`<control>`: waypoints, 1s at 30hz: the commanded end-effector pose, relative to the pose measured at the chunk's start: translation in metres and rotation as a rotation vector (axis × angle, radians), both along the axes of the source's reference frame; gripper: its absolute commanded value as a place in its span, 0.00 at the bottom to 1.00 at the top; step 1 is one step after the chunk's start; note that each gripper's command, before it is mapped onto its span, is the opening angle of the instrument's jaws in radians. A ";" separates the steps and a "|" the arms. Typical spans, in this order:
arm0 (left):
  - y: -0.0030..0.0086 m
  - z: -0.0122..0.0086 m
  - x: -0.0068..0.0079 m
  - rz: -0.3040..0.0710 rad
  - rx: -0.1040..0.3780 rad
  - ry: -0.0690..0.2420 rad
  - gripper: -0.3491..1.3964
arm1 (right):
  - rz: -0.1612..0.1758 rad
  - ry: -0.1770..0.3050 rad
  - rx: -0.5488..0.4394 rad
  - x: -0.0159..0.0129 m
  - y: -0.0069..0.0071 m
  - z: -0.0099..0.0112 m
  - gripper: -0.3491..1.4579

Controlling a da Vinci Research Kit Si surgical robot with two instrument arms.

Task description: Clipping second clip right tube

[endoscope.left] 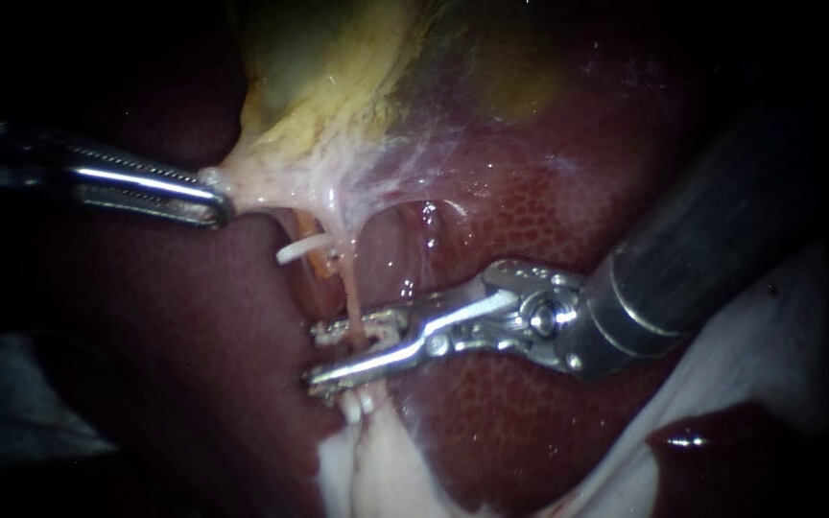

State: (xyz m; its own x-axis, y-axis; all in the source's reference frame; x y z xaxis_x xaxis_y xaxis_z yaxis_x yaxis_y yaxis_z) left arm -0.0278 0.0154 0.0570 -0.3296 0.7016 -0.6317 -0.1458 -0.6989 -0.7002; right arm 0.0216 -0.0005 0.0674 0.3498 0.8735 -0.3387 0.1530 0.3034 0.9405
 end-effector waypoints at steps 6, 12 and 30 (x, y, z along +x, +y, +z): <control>0.0000 0.0000 0.0000 -0.001 0.000 0.001 0.00 | -0.024 0.028 0.009 0.0003 -0.0005 -0.0007 0.45; 0.0000 0.0000 0.0000 -0.001 0.000 0.001 0.00 | -0.054 0.052 0.012 0.0006 -0.0005 -0.0009 0.42; 0.0000 0.0000 -0.0001 -0.001 0.000 0.001 0.00 | -0.028 0.048 0.017 0.0005 0.0005 -0.0015 0.00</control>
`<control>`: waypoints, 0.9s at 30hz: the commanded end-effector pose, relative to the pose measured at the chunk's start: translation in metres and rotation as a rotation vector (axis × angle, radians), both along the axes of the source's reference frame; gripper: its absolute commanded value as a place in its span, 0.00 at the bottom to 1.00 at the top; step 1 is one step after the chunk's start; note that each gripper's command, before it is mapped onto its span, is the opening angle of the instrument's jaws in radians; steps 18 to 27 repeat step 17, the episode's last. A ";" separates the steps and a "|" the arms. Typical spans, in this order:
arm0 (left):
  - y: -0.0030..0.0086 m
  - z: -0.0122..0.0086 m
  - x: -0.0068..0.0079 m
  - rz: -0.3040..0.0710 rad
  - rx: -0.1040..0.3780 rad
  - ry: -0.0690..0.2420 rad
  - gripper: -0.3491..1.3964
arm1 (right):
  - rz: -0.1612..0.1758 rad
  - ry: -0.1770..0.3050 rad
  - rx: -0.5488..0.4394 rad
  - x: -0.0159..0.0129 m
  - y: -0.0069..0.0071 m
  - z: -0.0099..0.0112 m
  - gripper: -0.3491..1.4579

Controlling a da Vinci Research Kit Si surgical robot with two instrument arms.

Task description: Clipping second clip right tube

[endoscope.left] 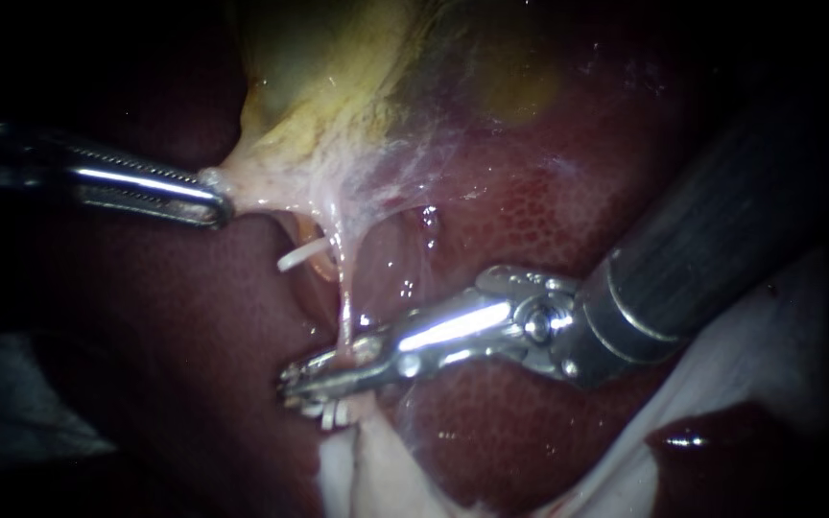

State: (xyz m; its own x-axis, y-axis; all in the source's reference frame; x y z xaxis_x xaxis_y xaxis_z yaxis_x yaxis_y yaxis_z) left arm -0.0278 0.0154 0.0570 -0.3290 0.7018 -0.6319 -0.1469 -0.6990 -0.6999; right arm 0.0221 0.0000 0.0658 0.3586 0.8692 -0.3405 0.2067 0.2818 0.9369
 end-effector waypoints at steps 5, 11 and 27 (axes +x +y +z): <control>0.0000 0.0000 0.0000 0.000 0.000 0.000 0.00 | 0.010 -0.010 0.008 -0.0001 0.0000 0.0001 0.00; 0.0000 0.0000 0.0000 0.000 0.000 0.000 0.00 | 0.010 -0.010 0.008 -0.0001 -0.0001 0.0000 0.00; 0.0000 0.0000 0.0000 0.000 0.000 0.001 0.00 | 0.010 -0.010 0.008 -0.0001 -0.0001 0.0001 0.00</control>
